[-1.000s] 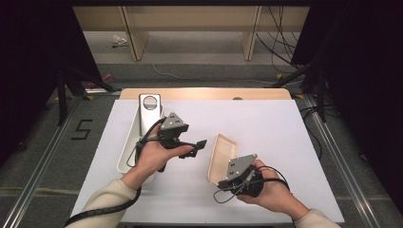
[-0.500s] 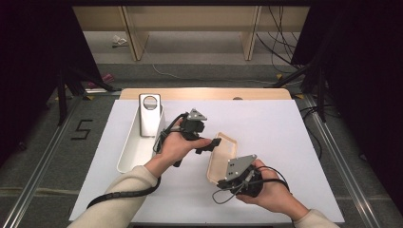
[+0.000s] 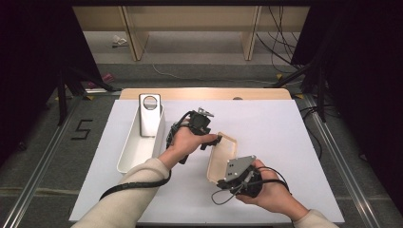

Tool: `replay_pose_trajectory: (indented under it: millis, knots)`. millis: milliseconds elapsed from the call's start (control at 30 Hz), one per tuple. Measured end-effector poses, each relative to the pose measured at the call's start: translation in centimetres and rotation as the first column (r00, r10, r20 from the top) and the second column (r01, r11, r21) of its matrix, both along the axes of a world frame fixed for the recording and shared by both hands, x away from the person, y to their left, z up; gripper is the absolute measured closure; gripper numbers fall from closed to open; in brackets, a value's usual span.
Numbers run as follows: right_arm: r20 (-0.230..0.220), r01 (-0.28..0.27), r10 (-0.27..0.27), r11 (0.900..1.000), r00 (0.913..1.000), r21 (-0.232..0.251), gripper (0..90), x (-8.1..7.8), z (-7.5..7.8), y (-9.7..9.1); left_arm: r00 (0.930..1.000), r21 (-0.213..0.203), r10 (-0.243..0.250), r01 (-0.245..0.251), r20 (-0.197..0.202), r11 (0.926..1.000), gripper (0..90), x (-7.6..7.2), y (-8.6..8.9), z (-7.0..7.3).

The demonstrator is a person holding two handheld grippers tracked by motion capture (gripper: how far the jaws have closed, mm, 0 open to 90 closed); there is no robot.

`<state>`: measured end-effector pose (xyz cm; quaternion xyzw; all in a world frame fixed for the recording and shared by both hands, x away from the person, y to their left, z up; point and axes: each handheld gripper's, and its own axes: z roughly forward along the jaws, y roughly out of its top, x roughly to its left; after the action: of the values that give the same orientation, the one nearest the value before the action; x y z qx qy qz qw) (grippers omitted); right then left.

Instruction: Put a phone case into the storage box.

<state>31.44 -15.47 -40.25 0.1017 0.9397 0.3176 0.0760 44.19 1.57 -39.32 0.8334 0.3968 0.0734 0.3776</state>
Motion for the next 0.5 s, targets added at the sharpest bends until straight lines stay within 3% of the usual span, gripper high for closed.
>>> replay_pose_trajectory:
  millis: [367,500]
  knots:
    - [0.007,-0.004,0.003,1.0000,1.0000,0.006,88.1,-0.09,0.14,0.04,0.9967,-0.017,0.021,-0.023,-0.078,0.9996,57.0,0.41,-0.45,-0.41]
    - [0.007,-0.004,0.004,1.0000,1.0000,0.004,88.0,-0.10,0.11,0.07,0.9959,-0.032,0.025,-0.028,-0.087,0.9991,64.1,0.33,-0.55,-0.40]
